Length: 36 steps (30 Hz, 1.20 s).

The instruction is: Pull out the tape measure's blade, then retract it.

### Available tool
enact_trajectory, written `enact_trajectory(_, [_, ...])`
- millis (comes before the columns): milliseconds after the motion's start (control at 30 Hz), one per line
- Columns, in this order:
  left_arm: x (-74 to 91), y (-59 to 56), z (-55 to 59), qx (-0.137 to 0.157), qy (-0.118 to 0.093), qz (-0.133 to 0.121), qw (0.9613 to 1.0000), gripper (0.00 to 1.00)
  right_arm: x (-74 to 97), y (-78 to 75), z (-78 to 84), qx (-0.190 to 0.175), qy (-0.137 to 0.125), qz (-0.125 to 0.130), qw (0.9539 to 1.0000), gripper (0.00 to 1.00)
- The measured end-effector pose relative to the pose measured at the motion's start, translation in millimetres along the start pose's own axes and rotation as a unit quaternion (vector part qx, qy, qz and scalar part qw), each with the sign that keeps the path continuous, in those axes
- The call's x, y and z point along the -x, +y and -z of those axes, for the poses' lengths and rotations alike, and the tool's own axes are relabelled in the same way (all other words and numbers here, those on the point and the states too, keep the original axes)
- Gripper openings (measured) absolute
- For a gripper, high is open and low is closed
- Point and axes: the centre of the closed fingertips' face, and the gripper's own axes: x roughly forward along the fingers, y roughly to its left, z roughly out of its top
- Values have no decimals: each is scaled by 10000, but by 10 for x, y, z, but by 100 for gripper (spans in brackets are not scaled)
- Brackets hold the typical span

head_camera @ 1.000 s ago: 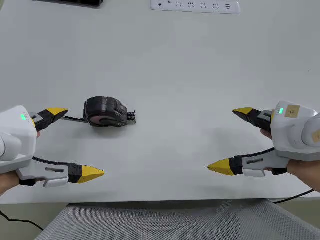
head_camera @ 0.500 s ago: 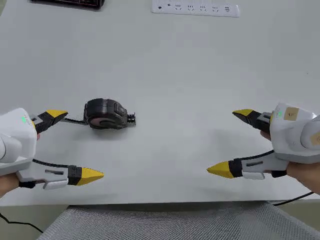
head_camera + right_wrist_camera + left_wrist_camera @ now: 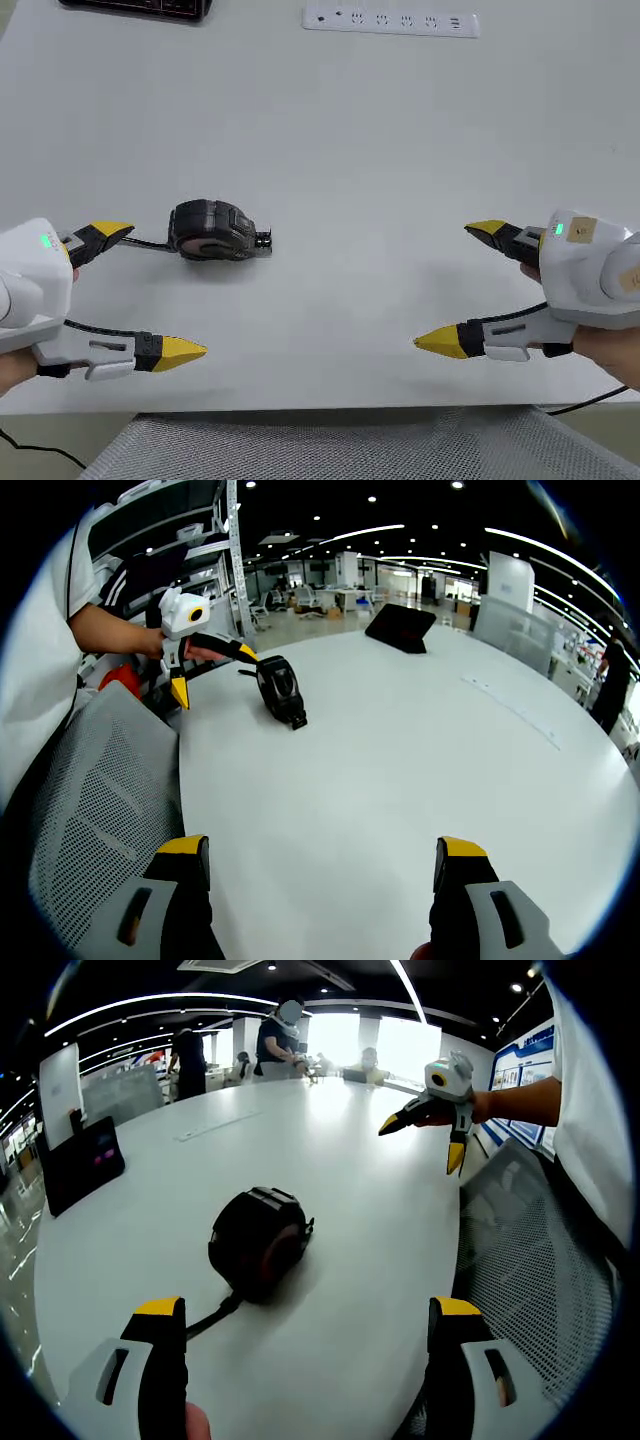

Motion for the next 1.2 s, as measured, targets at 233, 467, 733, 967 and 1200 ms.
enact_trajectory(233, [-12,-7,15,-14,41,60,10000,98,-8,3,12,7,34,-49,10000,90])
enact_trajectory(467, [-15,42,7,-49,79,69,9999,98,-27,-26,-18,64,31,-54,10000,91])
enact_trajectory(733, [-53,136,-20,-178,198,89,9996,98,-104,-52,-93,217,64,-151,9996,91])
enact_trajectory(967, [-105,176,-35,-303,318,155,9989,98,-175,-81,-174,366,75,-258,9990,90])
enact_trajectory(1200, [-164,233,-73,-453,441,186,9978,96,-252,-119,-251,551,122,-376,9977,90])
